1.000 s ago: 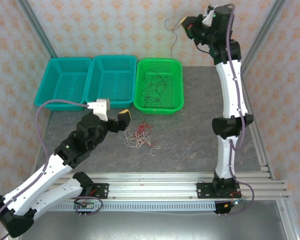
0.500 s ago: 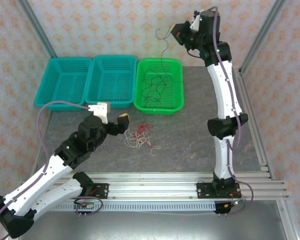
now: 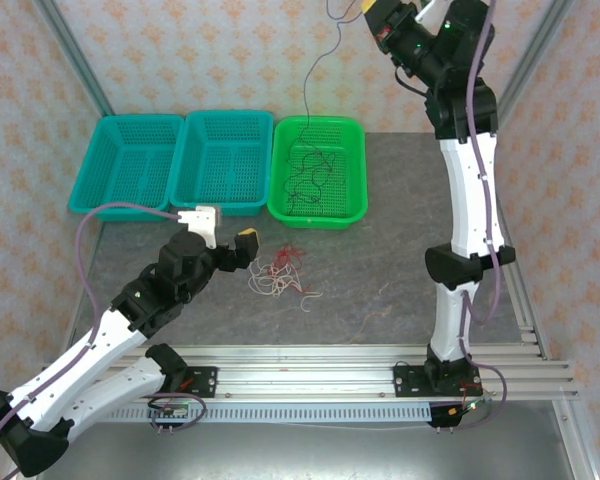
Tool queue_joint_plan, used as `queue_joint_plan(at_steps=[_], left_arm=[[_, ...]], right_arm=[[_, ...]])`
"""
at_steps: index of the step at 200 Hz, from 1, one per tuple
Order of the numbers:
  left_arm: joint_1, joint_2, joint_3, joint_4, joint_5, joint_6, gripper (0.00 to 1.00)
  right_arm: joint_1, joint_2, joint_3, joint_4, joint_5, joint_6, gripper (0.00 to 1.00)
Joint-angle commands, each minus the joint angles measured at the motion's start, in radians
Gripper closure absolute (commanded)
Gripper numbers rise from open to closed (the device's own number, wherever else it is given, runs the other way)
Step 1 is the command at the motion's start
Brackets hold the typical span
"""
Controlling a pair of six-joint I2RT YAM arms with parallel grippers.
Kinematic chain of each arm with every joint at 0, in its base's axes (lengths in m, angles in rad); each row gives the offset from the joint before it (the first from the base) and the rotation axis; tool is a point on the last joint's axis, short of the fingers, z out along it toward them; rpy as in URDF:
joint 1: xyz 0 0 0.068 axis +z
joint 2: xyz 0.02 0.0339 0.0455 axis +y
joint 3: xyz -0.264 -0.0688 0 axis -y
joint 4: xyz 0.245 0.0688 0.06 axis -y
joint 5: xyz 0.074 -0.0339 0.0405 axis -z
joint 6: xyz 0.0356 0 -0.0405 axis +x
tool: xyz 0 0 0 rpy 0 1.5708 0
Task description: Untangle the cables
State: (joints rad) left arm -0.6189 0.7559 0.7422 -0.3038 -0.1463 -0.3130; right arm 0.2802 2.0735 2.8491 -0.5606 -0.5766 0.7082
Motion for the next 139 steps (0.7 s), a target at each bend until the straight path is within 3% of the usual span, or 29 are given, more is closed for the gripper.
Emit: queue_joint_plan(at_steps=[1, 55, 108, 126, 139], left_arm=[[0.009, -0.01, -0.019, 0.009, -0.003, -0.004, 0.0], [0.01, -0.022, -0.026, -0.018, -0.031, 0.002, 0.0], [0.011, -0.015, -0.025, -0.031, -0.036, 0.01, 0.0], [0.011, -0.019, -0.024, -0.045, -0.047, 0.012, 0.0], [0.011, -0.02, -0.024, -0.052, -0.054, 0.012, 0.0]], right_arm=[[0.011, 0.088, 0.003, -0.126, -0.007, -0.09, 1.0], [0.099, 0.238, -0.001, -0.487, 0.119, -0.424, 1.0], [0.136, 0.416, -0.002, -0.67, 0.309, -0.441, 1.0], [0.136, 0.442, -0.002, -0.701, 0.343, -0.446, 0.68], [0.135, 0.434, -0.001, -0.718, 0.391, -0.447, 0.52]])
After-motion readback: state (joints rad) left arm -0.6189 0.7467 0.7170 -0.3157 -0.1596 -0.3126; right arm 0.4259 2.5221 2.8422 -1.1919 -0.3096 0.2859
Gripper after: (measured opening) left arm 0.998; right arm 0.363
